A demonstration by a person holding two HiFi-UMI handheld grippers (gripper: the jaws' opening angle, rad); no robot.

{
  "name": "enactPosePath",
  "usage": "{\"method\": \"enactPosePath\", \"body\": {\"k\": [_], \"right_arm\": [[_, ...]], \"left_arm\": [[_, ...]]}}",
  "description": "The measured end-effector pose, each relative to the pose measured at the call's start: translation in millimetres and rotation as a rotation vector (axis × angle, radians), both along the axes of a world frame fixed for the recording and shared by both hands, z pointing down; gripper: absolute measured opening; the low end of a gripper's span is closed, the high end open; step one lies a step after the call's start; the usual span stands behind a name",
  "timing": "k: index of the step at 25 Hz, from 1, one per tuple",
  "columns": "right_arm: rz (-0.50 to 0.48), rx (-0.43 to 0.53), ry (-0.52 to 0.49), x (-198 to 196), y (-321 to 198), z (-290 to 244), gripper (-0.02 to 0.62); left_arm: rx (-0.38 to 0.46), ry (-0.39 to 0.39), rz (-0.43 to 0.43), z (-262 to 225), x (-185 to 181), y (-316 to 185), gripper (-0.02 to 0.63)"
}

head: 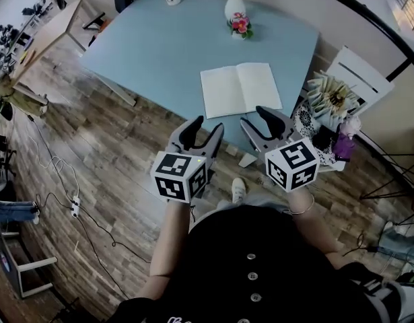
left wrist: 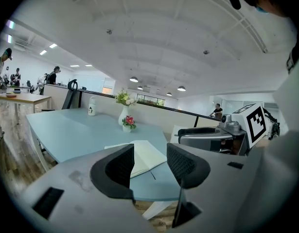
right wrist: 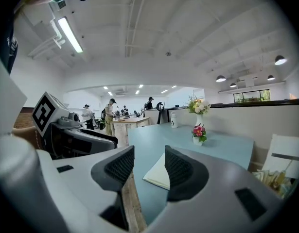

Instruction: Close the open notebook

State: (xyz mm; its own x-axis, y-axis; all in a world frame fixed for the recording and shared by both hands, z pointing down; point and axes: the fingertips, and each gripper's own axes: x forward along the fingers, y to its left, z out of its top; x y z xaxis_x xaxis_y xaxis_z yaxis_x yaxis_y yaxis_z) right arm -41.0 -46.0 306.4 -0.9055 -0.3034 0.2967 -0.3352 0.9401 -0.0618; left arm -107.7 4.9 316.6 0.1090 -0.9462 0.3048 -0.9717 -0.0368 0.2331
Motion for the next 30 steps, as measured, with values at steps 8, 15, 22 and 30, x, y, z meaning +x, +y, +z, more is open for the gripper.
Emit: {"method": "enactPosePath", "body": {"k": [8, 15, 22, 30], "right_arm": [[-0.063, 0.007, 0.019, -19.9, -45.0, 6.1, 0.183], [-0.08, -0.015, 0.044, -26.7, -57.0, 17.6, 0.183], [-0.053, -0.024, 0.082, -16.5, -66.3, 29.8, 0.183], [-0.039, -0.044, 0.116, -16.5, -74.2, 42.3, 0.184]], "left_arm": [[0.0, 0.042, -0.051, 9.3, -13.9, -41.5, 0.189], [-0.037, 0.074, -0.068, 25.8, -19.7, -51.1, 0.189], [-0.052, 0.108, -0.045, 38.7, -15.2, -63.5, 0.189], [-0.092, 0.133, -0.014, 55.4, -18.4, -71.1, 0.189]]}}
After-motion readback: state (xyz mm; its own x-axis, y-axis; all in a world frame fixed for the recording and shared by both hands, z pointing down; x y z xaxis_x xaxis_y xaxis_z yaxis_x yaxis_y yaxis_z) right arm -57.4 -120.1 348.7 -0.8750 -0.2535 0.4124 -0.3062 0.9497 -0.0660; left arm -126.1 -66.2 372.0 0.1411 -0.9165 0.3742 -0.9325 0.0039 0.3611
